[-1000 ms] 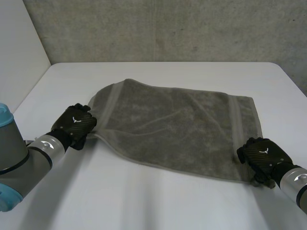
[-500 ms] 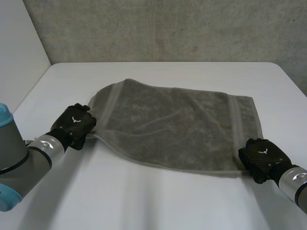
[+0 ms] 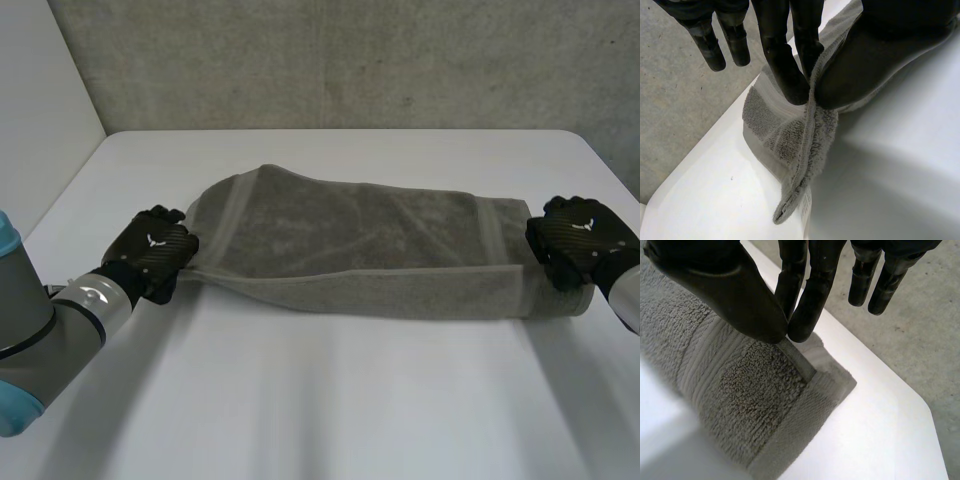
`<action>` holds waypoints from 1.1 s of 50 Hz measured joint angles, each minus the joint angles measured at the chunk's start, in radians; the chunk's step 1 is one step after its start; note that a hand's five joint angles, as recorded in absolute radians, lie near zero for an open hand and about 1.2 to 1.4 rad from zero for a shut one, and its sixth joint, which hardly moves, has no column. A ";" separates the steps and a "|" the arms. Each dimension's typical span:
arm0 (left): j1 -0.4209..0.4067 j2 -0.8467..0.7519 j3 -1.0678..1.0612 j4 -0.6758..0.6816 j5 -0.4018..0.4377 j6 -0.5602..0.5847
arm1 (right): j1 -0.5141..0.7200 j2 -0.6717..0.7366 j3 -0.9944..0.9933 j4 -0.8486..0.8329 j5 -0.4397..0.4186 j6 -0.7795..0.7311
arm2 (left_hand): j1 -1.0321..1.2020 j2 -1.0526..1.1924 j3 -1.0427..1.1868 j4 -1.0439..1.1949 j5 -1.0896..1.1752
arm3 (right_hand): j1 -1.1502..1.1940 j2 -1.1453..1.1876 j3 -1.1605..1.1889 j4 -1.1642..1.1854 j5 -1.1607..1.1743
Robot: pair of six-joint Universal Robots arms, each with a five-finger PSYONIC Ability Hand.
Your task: Fold the towel.
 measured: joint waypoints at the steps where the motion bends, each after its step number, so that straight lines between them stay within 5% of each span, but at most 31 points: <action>1: -0.001 -0.002 0.002 0.000 0.000 -0.002 | 0.007 0.016 -0.020 -0.001 0.002 0.016 | 0.000 0.000 0.000 0.000 0.000 | 0.000 0.000 0.000 0.000 0.000; 17: -0.039 -0.168 0.164 -0.009 -0.006 -0.171 | 0.104 0.183 -0.163 -0.076 0.107 0.056 | 0.000 0.000 0.000 0.000 0.000 | 0.001 0.000 0.000 0.000 0.001; 24: -0.041 -0.190 0.185 -0.020 -0.004 -0.193 | 0.100 0.170 -0.114 -0.068 0.106 0.049 | 0.000 0.000 0.000 0.000 0.000 | -0.549 -0.548 0.000 0.000 -0.564; 40: -0.038 -0.188 0.167 -0.022 -0.002 -0.187 | 0.085 0.145 0.003 0.007 0.090 -0.016 | 0.000 0.000 0.000 0.000 0.000 | -0.666 -0.644 0.000 0.000 -0.705; 49: -0.039 -0.183 0.164 -0.022 -0.002 -0.186 | 0.076 0.145 0.007 0.008 0.090 -0.034 | 0.000 0.000 0.000 0.000 0.000 | -0.593 -0.585 0.000 0.000 -0.584; 55: -0.036 -0.165 0.144 -0.032 0.000 -0.184 | 0.052 0.128 -0.010 0.009 0.095 -0.022 | 0.000 0.000 0.000 0.000 0.000 | -0.008 -0.022 0.000 0.000 -0.017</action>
